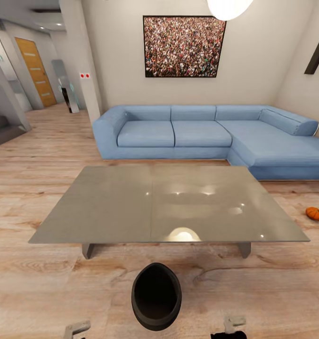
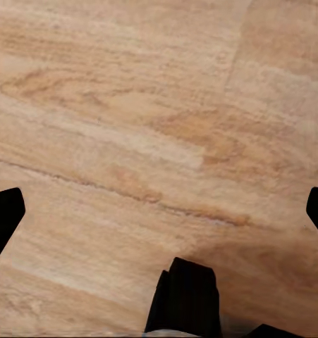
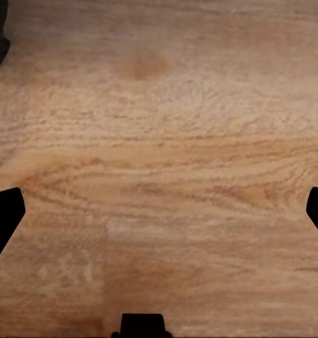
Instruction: Place each of the two pumpkins and all three candles from the living room inside a cabinet in the living room (use any cabinet), then make sure every cabinet is closed, and position the cauldron so it is next to a table in the living room.
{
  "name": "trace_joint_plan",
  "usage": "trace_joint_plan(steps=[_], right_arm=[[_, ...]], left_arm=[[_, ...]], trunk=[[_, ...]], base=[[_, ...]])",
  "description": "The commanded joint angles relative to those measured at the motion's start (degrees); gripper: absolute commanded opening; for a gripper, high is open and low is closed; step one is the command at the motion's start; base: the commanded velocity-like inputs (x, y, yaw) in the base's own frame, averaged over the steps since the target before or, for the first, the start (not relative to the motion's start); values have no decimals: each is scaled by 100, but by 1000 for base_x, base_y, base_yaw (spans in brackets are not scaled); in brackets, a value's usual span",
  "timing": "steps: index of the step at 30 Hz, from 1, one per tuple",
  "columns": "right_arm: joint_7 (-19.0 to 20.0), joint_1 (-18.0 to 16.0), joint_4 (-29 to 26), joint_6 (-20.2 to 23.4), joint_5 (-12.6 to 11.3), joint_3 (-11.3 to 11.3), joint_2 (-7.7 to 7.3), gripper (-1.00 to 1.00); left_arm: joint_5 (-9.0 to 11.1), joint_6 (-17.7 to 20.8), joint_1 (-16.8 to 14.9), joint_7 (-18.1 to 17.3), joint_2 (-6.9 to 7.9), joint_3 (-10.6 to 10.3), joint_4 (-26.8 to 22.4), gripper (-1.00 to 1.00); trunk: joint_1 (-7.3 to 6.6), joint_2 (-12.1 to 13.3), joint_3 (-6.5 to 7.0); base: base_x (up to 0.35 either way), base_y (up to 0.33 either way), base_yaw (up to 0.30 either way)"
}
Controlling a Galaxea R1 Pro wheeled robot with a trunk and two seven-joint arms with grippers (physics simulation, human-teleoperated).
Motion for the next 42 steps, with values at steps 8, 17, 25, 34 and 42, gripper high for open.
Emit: trace_joint_plan(steps=[8,17,25,34,42], right_arm=[[-5,464,8,-81,-16,1,16,100],[17,464,87,-77,-53,-2,8,100],[24,464,88,-75,-54,-2,1,100],[24,464,88,-75,-54,-2,1,100],[24,464,88,-75,-54,-2,1,100]], left_arm=[[10,-172,294,94,-117,8,195,100],[22,-120,311,78,-129,8,155,100],[27,-116,316,77,-122,8,155,100],[27,-118,319,77,-122,8,155,100],[27,-116,320,77,-122,8,155,100]], trunk=[[-176,322,151],[-220,403,230],[-220,403,269],[-220,403,312],[-220,403,351]], base=[[0,0,-40],[0,0,-248],[0,0,-251],[0,0,-251],[0,0,-251]])
